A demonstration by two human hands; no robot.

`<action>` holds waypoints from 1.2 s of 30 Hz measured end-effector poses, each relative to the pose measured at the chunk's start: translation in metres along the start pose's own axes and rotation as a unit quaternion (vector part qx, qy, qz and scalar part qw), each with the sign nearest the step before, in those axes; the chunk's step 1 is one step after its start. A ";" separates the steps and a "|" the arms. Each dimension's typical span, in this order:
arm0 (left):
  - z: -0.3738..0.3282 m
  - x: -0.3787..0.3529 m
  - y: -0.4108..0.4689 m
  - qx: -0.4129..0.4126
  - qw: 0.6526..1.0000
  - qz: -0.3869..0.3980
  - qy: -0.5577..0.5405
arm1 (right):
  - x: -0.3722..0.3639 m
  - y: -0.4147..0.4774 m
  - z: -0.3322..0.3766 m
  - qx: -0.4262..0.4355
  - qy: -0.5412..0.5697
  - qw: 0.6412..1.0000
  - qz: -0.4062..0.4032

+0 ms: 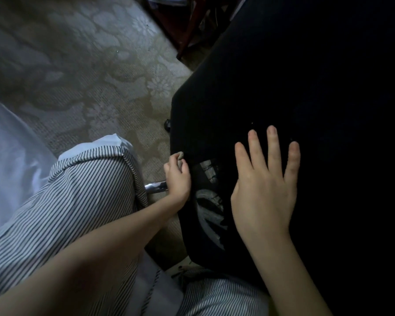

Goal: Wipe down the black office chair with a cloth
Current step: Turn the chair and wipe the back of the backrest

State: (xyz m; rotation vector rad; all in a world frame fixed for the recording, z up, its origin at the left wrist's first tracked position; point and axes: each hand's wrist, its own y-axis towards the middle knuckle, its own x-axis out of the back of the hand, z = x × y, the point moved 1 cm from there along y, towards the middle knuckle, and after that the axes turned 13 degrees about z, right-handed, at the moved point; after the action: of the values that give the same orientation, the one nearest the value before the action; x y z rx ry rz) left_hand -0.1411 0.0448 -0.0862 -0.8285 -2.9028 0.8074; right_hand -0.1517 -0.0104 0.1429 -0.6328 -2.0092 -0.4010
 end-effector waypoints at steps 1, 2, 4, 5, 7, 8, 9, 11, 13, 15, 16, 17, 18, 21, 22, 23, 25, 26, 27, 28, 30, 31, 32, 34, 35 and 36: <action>-0.004 0.000 -0.001 -0.008 1.000 0.001 0.001 | 0.000 -0.005 -0.001 -0.003 0.002 1.000 0.003; -0.007 0.000 -0.002 -0.013 1.000 0.002 0.002 | -0.001 -0.010 -0.003 -0.006 -0.001 1.000 0.007; -0.015 -0.001 -0.005 -0.027 1.000 0.009 0.000 | -0.002 -0.019 -0.006 -0.009 -0.009 1.000 0.012; -0.019 -0.001 -0.007 -0.037 0.999 0.014 -0.001 | -0.003 -0.023 -0.008 -0.009 -0.013 1.000 0.016; -0.028 -0.003 -0.010 -0.068 0.997 0.023 -0.003 | -0.006 -0.030 -0.011 -0.009 -0.027 0.999 0.027; -0.035 -0.004 -0.011 -0.090 0.996 0.028 -0.003 | -0.007 -0.031 -0.012 -0.009 -0.040 0.999 0.033; -0.043 -0.006 -0.014 -0.116 0.993 0.033 -0.001 | -0.008 -0.031 -0.013 -0.009 -0.055 0.998 0.040; -0.060 -0.009 -0.025 -0.182 0.982 0.050 0.007 | -0.009 -0.030 -0.014 -0.015 -0.071 0.996 0.046; -0.076 -0.013 -0.038 -0.256 0.964 0.064 0.020 | -0.010 -0.028 -0.012 -0.023 -0.070 0.996 0.049; -0.087 -0.016 -0.048 -0.309 0.948 0.066 0.027 | -0.010 -0.027 -0.010 -0.026 -0.078 0.995 0.049; -0.090 -0.017 -0.051 -0.326 0.943 0.065 0.029 | -0.010 -0.027 -0.010 -0.026 -0.084 0.995 0.047; -0.091 -0.017 -0.053 -0.337 0.939 0.065 0.029 | -0.011 -0.027 -0.010 -0.024 -0.087 0.995 0.044; -0.092 -0.017 -0.053 -0.341 0.937 0.066 0.025 | -0.011 -0.027 -0.010 -0.020 -0.083 0.996 0.039; -0.098 -0.017 -0.046 -0.314 0.948 0.054 0.003 | -0.011 -0.028 -0.011 -0.003 -0.054 0.998 0.019; -0.103 -0.016 -0.040 -0.298 0.953 0.044 -0.003 | -0.010 -0.028 -0.011 0.004 -0.037 0.999 0.009; -0.109 -0.016 -0.033 -0.287 0.957 0.037 -0.006 | -0.009 -0.029 -0.011 0.011 -0.019 1.000 -0.003; -0.127 -0.016 -0.022 -0.276 0.960 0.035 -0.013 | -0.005 -0.030 -0.011 0.019 0.010 1.000 -0.019; -0.138 -0.016 -0.018 -0.279 0.959 0.036 -0.015 | -0.002 -0.030 -0.010 0.022 0.025 0.999 -0.024; -0.149 -0.017 -0.017 -0.291 0.956 0.038 -0.018 | 0.000 -0.031 -0.010 0.026 0.041 0.998 -0.031; -0.160 -0.019 -0.020 -0.313 0.949 0.040 -0.018 | 0.003 -0.031 -0.010 0.029 0.055 0.997 -0.039; -0.181 -0.023 -0.034 -0.375 0.926 0.048 -0.014 | 0.011 -0.033 -0.012 0.033 0.062 0.996 -0.054; -0.189 -0.025 -0.044 -0.410 0.910 0.054 -0.012 | 0.016 -0.034 -0.014 0.033 0.058 0.996 -0.060; -0.195 -0.026 -0.054 -0.446 0.893 0.067 -0.011 | 0.021 -0.034 -0.016 0.032 0.052 0.996 -0.066; -0.196 -0.025 -0.072 -0.503 0.856 0.117 -0.009 | 0.032 -0.035 -0.023 0.026 0.045 0.995 -0.079; -0.189 -0.024 -0.078 -0.529 0.836 0.148 -0.001 | 0.037 -0.036 -0.027 0.021 0.041 0.995 -0.087; -0.178 -0.023 -0.081 -0.557 0.812 0.173 0.017 | 0.041 -0.037 -0.031 0.015 0.036 0.995 -0.095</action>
State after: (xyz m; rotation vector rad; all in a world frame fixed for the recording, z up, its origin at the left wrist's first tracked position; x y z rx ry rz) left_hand -0.1340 0.0592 0.1101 -1.3611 -3.0119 -1.0979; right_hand -0.1683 -0.0455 0.1934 -0.4035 -2.0100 -0.4986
